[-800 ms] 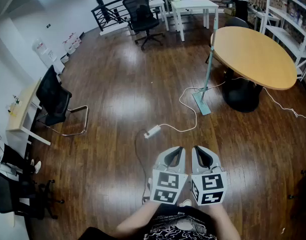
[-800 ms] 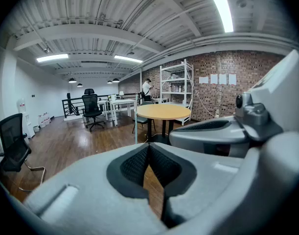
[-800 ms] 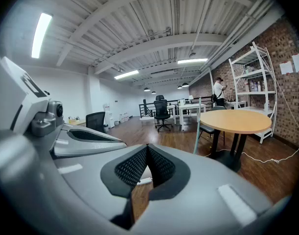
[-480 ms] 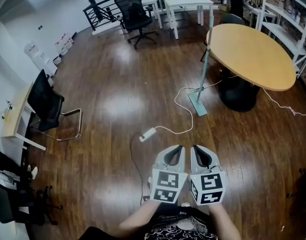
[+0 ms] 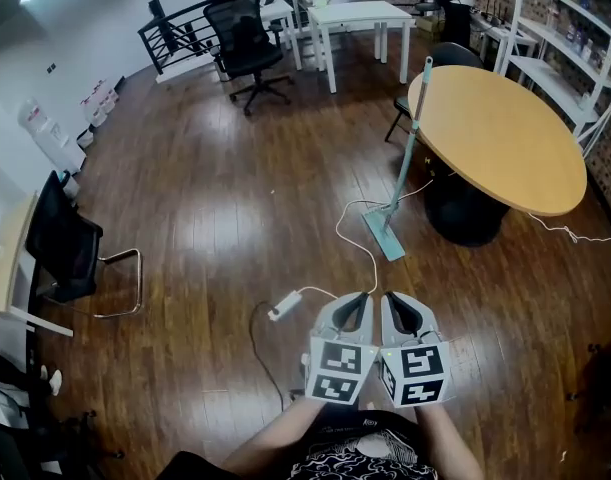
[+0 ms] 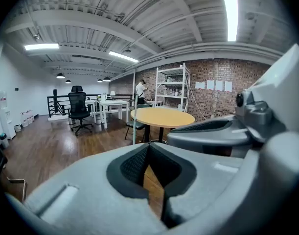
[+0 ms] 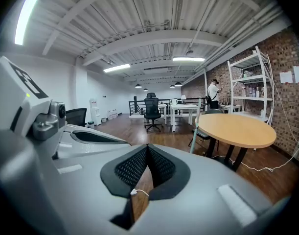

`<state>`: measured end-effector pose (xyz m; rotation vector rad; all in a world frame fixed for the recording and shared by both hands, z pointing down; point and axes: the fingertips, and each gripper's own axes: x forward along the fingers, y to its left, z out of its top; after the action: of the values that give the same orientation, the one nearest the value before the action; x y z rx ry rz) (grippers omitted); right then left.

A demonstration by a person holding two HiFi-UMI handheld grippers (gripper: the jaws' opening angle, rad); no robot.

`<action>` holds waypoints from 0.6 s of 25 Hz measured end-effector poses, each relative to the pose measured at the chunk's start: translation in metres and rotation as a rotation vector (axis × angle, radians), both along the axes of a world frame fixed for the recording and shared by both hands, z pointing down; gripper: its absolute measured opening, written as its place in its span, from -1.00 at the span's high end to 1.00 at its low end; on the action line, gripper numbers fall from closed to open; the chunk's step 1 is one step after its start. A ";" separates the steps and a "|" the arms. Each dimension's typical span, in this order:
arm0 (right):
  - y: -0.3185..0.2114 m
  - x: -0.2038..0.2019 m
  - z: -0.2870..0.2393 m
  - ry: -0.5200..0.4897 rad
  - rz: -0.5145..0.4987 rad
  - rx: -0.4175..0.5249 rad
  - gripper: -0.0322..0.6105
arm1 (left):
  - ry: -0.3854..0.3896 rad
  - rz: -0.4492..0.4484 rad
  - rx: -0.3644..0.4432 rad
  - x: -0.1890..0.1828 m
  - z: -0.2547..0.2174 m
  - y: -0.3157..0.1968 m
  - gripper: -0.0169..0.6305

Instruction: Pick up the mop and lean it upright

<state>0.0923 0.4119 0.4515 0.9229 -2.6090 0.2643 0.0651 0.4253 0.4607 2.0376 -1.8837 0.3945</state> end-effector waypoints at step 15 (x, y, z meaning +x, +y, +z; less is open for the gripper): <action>-0.116 -0.063 0.002 0.016 0.083 -0.006 0.90 | 0.038 0.057 0.008 -0.074 -0.002 -0.119 0.93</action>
<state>0.0297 0.2962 0.4536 1.0280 -2.5572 0.2854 -0.0086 0.3064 0.4588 2.0928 -1.8112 0.3605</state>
